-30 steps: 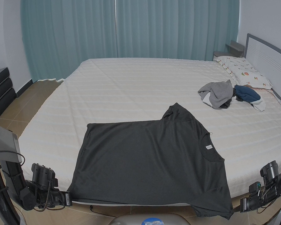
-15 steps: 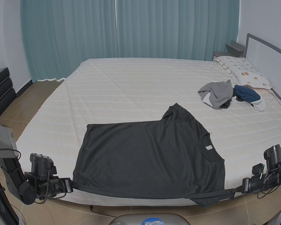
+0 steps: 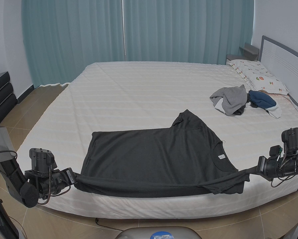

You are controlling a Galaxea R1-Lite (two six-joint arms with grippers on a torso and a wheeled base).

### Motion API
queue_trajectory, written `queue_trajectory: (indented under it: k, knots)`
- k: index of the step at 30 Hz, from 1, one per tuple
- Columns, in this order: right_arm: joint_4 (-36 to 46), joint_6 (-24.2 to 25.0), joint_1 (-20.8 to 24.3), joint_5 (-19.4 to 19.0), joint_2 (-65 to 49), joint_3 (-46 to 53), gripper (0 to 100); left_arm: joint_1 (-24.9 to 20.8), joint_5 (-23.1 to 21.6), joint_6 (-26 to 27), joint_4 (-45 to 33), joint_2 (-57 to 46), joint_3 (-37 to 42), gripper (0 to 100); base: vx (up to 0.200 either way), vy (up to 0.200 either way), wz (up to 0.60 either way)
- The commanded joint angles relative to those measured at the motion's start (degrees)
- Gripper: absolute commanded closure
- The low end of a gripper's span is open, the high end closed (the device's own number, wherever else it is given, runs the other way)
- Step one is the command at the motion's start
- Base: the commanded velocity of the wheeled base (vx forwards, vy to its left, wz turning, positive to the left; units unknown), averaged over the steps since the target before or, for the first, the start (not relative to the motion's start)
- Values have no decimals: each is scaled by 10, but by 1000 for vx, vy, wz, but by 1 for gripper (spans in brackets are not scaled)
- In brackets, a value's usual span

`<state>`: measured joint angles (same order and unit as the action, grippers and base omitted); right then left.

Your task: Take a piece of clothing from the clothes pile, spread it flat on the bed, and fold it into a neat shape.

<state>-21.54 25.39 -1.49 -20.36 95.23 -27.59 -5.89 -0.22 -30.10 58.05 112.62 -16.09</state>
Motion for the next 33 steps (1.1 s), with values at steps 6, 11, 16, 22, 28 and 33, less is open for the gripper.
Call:
queue_trajectory:
  k: [6, 11, 16, 22, 28, 33]
  knots:
    - [-1, 2, 5, 1, 53, -52, 100, -1, -1, -3, -5, 17, -46, 100, 0, 0, 0]
    - [-1, 7, 6, 3, 94, -96, 100, 4, 0, -3, -5, 56, -78, 100, 0, 0, 0]
    - [0, 22, 7, 4, 127, -134, 100, 9, 0, -3, -7, 88, -105, 100, 0, 0, 0]
    - [-2, 32, 6, 3, 161, -166, 100, 9, 0, -3, -7, 117, -142, 100, 0, 0, 0]
    - [-3, 48, 7, 2, 188, -192, 100, 8, 1, -2, -7, 141, -168, 100, 0, 0, 0]
    - [-3, 64, 7, 2, 211, -211, 100, 8, 0, -2, -7, 161, -181, 100, 0, 0, 0]
